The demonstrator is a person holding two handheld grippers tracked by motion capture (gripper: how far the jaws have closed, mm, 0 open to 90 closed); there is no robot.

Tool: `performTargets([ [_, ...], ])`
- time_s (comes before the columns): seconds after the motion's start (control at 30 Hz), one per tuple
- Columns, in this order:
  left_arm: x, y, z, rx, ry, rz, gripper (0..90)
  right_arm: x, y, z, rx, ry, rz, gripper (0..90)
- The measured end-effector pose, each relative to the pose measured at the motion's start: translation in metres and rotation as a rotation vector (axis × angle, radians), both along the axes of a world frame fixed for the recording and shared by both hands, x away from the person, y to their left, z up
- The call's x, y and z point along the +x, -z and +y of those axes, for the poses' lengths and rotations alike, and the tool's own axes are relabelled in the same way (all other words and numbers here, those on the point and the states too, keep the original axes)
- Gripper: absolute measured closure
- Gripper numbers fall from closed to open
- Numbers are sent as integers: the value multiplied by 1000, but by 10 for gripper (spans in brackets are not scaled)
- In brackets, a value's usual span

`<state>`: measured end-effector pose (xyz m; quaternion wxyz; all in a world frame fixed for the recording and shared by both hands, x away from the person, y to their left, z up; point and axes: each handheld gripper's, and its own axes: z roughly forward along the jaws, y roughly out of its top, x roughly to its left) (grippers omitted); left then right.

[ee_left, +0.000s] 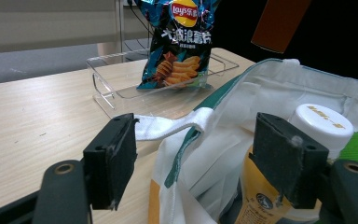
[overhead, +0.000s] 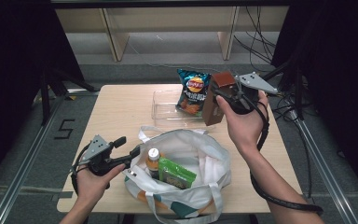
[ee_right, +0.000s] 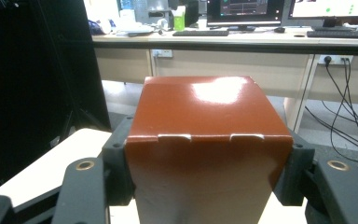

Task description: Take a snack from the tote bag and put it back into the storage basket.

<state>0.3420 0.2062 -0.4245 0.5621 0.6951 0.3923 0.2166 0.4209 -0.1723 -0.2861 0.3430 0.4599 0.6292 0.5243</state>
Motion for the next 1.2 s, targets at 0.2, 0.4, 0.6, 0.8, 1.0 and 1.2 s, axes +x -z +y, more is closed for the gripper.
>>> performTargets([
  [0.2,0,0,0,1,0,-1,300,5,3,2,-4,13,6,391],
  [0.4,0,0,0,0,0,-1,300,10,4,2,-4,13,9,390],
  [0.6,0,0,0,-1,-1,-2,300,16,5,4,-3,15,11,391],
  [0.8,0,0,1,-1,-2,-1,300,22,5,6,2,28,19,391],
  [1.0,0,0,1,-2,-3,0,300,28,7,8,20,41,37,390],
  [1.2,0,0,1,-3,-3,-1,300,34,9,6,-4,44,19,391],
])
